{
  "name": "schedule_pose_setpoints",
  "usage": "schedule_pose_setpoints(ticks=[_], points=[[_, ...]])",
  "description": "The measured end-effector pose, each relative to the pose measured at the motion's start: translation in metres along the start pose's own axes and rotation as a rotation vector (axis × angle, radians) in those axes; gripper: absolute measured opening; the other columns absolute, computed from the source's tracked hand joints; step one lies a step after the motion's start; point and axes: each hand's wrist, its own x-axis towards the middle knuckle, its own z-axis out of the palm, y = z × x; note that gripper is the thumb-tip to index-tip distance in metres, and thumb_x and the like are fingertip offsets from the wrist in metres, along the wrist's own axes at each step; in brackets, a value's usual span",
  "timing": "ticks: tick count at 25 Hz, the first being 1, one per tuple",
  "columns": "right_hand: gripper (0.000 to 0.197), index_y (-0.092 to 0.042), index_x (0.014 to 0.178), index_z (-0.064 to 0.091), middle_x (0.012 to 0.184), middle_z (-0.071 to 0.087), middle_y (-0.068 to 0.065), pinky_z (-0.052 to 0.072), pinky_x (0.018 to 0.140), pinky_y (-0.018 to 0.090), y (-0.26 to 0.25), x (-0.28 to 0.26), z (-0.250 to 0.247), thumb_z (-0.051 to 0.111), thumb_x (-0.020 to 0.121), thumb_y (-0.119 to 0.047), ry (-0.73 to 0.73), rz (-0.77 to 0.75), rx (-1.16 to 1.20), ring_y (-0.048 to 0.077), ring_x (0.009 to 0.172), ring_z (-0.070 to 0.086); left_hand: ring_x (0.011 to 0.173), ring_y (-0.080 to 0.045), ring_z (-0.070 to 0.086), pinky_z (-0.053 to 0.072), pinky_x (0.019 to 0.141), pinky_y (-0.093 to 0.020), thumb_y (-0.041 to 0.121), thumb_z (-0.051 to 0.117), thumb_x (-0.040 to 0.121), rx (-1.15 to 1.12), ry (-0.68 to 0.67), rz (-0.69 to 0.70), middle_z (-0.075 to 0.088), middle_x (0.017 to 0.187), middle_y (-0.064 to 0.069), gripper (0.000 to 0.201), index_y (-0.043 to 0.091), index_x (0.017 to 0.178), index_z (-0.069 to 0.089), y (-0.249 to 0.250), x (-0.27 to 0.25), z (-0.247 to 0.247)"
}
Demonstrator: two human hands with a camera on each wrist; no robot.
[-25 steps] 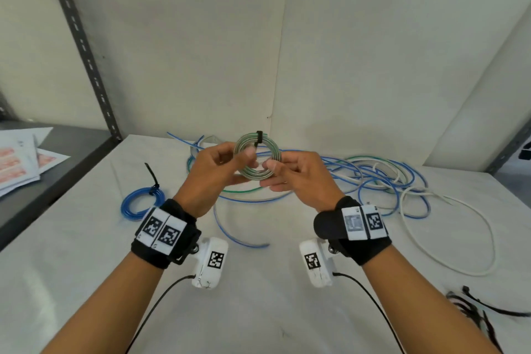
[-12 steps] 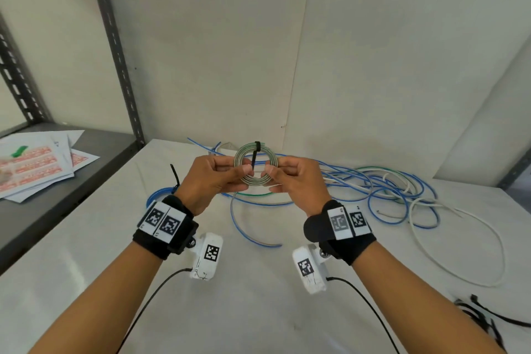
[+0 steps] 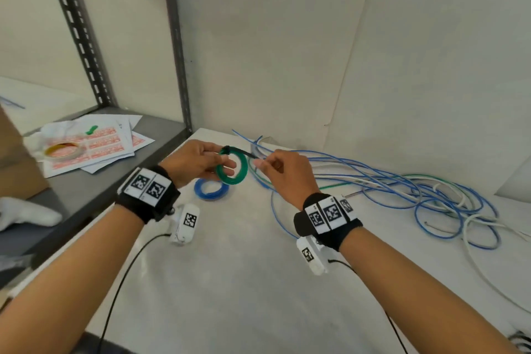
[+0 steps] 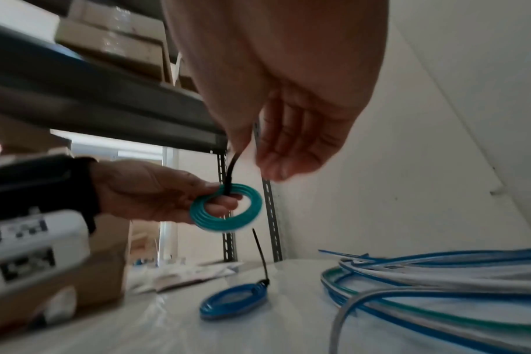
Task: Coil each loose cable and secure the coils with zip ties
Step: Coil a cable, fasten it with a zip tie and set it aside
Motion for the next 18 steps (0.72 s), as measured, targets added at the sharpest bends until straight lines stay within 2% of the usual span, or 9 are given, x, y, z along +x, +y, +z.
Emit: schedule_pose_setpoints(ticks=[1,3,4,6,9,11,13,15,18], points=[[0.030,-0.013,0.102,0.071,0.088,0.068,0.000,0.054,0.072,0.034,-0.001,0.006,0.010,0.067,0.094,-0.041,-0.101,0.106,0.071,0.017,0.073,0.063,0.085,-0.021,0.076,0.063,0.073,-0.029,0.005,0.056,0.100,0.037,-0.034,-0.053,0.072,0.112,-0.024,0.025,-0.009,0.121,0.060,-0.002,0.000,-0.013],[0.043,-0.006,0.127,0.061,0.102,0.065,0.008,0.056,0.075,0.038,-0.012,0.020,0.029,0.059,0.100,-0.039,-0.322,0.384,0.515,0.019,0.076,0.064,0.090,-0.019,0.076,0.062,0.072,-0.026,0.008,0.055,0.101,0.071,-0.098,-0.141,0.075,0.111,-0.017,0.022,-0.005,0.117,0.063,-0.005,0.000,-0.031],[0.049,-0.004,0.128,0.060,0.099,0.068,0.009,0.057,0.074,0.038,-0.019,0.025,0.034,0.052,0.102,-0.044,-0.370,0.512,0.726,0.021,0.077,0.066,0.090,-0.018,0.076,0.061,0.072,-0.025,0.009,0.055,0.101,0.081,-0.120,-0.168,0.076,0.109,-0.014,0.020,-0.003,0.115,0.064,-0.007,0.000,-0.036],[0.054,-0.003,0.120,0.065,0.089,0.072,0.009,0.059,0.071,0.036,-0.026,0.036,0.046,0.042,0.104,-0.049,-0.413,0.621,0.834,0.023,0.078,0.069,0.088,-0.018,0.076,0.061,0.071,-0.026,0.009,0.055,0.101,0.094,-0.130,-0.192,0.076,0.106,-0.013,0.016,0.001,0.112,0.065,-0.011,0.001,-0.045],[0.023,0.003,0.113,0.066,0.093,0.071,0.018,0.063,0.073,0.036,-0.022,0.044,0.073,0.064,0.098,-0.013,-0.436,0.515,0.599,0.025,0.078,0.071,0.081,-0.019,0.075,0.062,0.068,-0.027,0.007,0.063,0.096,0.145,-0.016,-0.203,0.075,0.104,-0.018,0.017,0.001,0.112,0.067,-0.018,0.009,-0.053],[0.007,-0.002,0.091,0.070,0.093,0.073,0.023,0.062,0.081,0.050,-0.017,0.046,0.090,0.075,0.087,-0.004,-0.372,0.487,0.443,0.035,0.083,0.074,0.081,-0.022,0.074,0.063,0.066,-0.027,0.006,0.071,0.091,0.198,0.102,-0.210,0.073,0.104,-0.020,0.023,0.001,0.113,0.067,-0.027,0.018,-0.058],[0.016,-0.011,0.077,0.065,0.090,0.073,0.023,0.060,0.084,0.052,-0.010,0.048,0.105,0.079,0.083,-0.005,-0.306,0.555,0.410,0.037,0.084,0.074,0.084,-0.023,0.074,0.063,0.065,-0.026,0.006,0.074,0.089,0.262,0.133,-0.266,0.074,0.103,-0.019,0.025,0.001,0.112,0.067,-0.037,0.026,-0.061],[0.020,-0.015,0.081,0.061,0.087,0.073,0.016,0.061,0.080,0.047,-0.006,0.048,0.120,0.081,0.082,-0.012,-0.312,0.566,0.318,0.033,0.080,0.074,0.083,-0.024,0.074,0.063,0.067,-0.027,0.004,0.075,0.087,0.371,0.154,-0.311,0.074,0.102,-0.018,0.018,0.005,0.104,0.070,-0.047,0.032,-0.062],[0.029,-0.011,0.091,0.071,0.093,0.075,0.014,0.061,0.080,0.042,0.001,0.051,0.143,0.084,0.078,-0.034,-0.373,0.480,-0.093,0.030,0.085,0.073,0.087,-0.026,0.075,0.063,0.078,-0.036,0.001,0.078,0.083,0.575,0.194,-0.326,0.075,0.100,-0.016,0.015,0.014,0.085,0.073,-0.061,0.042,-0.058]])
